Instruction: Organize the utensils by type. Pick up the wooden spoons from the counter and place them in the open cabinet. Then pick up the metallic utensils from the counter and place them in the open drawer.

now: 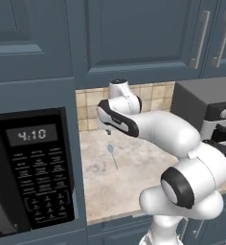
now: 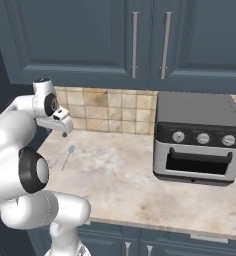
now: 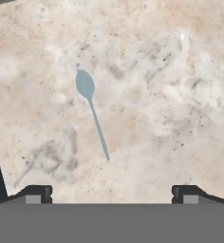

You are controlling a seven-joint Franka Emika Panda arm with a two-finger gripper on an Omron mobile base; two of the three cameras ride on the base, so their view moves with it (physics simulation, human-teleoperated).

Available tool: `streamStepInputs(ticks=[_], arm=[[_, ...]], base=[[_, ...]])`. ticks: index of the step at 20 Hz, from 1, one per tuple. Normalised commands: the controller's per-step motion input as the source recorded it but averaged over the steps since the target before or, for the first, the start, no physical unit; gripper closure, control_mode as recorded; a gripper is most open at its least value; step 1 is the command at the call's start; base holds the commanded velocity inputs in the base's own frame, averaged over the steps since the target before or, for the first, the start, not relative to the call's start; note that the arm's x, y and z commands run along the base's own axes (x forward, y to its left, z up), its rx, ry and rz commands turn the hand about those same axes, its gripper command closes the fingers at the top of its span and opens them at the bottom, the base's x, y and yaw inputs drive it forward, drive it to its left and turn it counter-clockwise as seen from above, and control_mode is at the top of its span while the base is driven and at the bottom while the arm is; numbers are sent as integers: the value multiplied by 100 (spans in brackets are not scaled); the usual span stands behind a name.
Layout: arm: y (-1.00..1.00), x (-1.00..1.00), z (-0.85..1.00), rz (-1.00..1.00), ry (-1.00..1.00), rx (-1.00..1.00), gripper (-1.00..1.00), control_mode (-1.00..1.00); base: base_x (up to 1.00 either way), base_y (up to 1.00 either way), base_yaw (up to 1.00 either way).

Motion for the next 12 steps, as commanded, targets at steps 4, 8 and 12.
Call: streamStepInputs(ticks=[4, 8, 12], arm=[[-29, 0, -48, 20, 0, 0, -100, -100], [-3, 37, -50, 19, 19, 0, -100, -100], [3, 52, -44, 19, 18, 0, -100, -100]], base=[[0, 0, 0], [0, 0, 0], [0, 0, 0]])
